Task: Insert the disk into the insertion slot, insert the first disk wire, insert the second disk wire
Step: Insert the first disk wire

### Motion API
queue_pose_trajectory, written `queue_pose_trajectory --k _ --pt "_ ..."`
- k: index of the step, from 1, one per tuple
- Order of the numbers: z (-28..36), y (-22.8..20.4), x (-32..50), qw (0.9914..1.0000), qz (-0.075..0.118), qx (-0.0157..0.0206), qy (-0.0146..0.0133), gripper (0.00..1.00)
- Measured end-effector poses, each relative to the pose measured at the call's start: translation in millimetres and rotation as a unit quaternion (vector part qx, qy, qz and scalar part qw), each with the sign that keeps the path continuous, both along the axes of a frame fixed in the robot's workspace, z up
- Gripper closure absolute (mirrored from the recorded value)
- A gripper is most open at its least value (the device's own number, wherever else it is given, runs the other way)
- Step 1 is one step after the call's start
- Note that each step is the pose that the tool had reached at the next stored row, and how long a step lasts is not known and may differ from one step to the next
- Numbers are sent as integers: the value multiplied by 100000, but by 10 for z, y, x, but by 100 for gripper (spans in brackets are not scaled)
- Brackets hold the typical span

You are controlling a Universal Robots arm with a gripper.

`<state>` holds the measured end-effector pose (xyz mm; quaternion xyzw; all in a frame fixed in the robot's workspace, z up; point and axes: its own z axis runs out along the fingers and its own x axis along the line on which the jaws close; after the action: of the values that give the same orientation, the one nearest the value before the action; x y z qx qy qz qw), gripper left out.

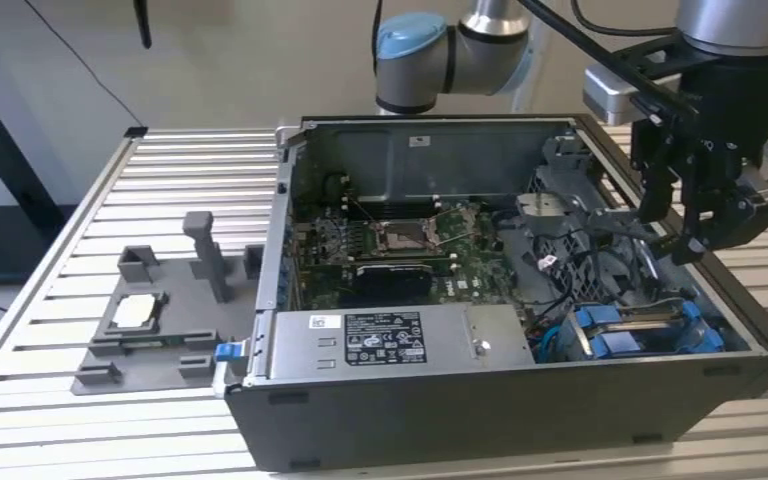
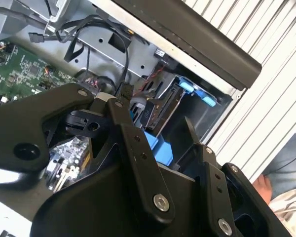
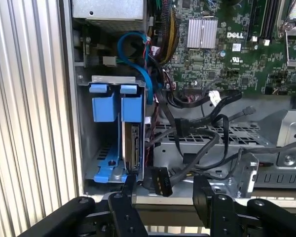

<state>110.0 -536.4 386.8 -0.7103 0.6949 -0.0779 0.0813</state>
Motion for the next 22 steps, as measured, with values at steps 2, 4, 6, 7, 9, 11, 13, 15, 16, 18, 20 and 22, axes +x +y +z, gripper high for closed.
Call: queue_pose_trajectory --k 2,4,6,7,9,11,13,15,16,18,20,22 --pt "-9 0 0 99998 362 -600 20 42" --pt "-19 0 0 99990 753 -1161 36 42" --pt "-26 0 -5 99984 931 -1547 39 42" --pt "-29 0 -5 99981 940 -1682 39 42" --pt "-28 -1 -5 99980 947 -1763 40 42" --pt "-29 0 -5 99979 947 -1818 40 42" --pt "-29 0 -5 99978 947 -1872 40 42" --pt "-29 0 -5 99977 945 -1905 41 50" --pt "-29 0 -5 99977 946 -1907 42 56" --pt "-30 0 -5 99977 945 -1915 49 63" --pt "-31 0 -5 99977 944 -1917 83 75" --pt "-33 0 -5 99977 942 -1907 88 80"
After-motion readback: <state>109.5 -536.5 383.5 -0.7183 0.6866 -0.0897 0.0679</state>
